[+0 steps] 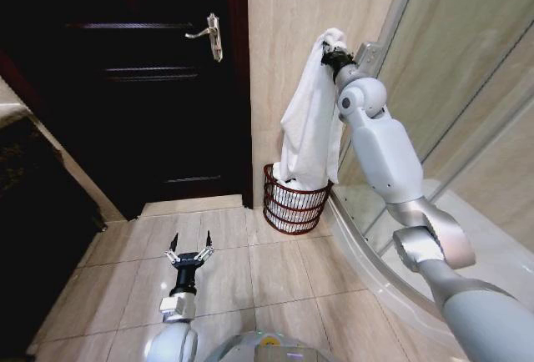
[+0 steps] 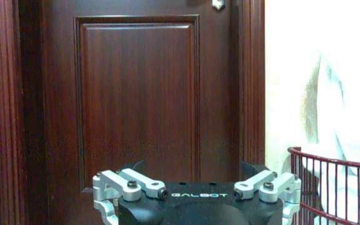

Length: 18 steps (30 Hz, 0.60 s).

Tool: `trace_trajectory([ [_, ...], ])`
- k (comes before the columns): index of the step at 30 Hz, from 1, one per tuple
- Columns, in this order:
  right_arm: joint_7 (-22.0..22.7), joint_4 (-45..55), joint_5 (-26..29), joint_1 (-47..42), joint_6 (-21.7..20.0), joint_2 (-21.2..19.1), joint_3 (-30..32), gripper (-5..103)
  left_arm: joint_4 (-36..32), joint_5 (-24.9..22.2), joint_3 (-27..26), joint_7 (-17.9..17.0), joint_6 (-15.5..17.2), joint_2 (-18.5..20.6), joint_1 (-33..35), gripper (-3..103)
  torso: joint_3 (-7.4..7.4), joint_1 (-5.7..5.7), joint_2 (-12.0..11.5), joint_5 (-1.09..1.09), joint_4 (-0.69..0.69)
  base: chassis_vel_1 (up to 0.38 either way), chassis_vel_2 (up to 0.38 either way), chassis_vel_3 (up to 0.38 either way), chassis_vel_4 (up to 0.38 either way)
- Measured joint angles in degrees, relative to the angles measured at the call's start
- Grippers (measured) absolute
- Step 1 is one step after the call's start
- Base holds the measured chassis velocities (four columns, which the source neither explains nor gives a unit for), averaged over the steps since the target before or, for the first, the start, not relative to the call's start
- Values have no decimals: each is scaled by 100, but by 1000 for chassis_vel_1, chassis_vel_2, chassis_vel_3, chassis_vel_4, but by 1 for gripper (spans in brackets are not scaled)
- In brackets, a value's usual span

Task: Discard the used towel into the hamper.

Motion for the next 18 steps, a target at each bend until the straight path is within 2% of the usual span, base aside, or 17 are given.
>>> trace_trajectory([
  [8, 30, -86, 123, 323, -27, -48, 8, 13, -14, 29, 32, 17, -2, 0, -4, 100, 133, 53, 190, -2, -1, 0, 0, 0, 0],
  [11, 66, -89, 160, 338, -49, -47, 14, 13, -9, 50, 54, 14, -119, 0, -1, 100, 173, 69, 248, -3, 1, 0, 0, 0, 0],
  [15, 56, 237, 143, -331, -98, -140, 42, 13, -24, 102, 80, 8, -161, 0, 34, 100, 197, 77, 267, 3, 0, 0, 0, 0, 0],
  [18, 30, 323, 117, -506, -123, -163, 95, 13, -24, 131, 77, 0, -161, 0, 26, 100, 197, 77, 267, 3, -2, 0, 0, 0, 0],
])
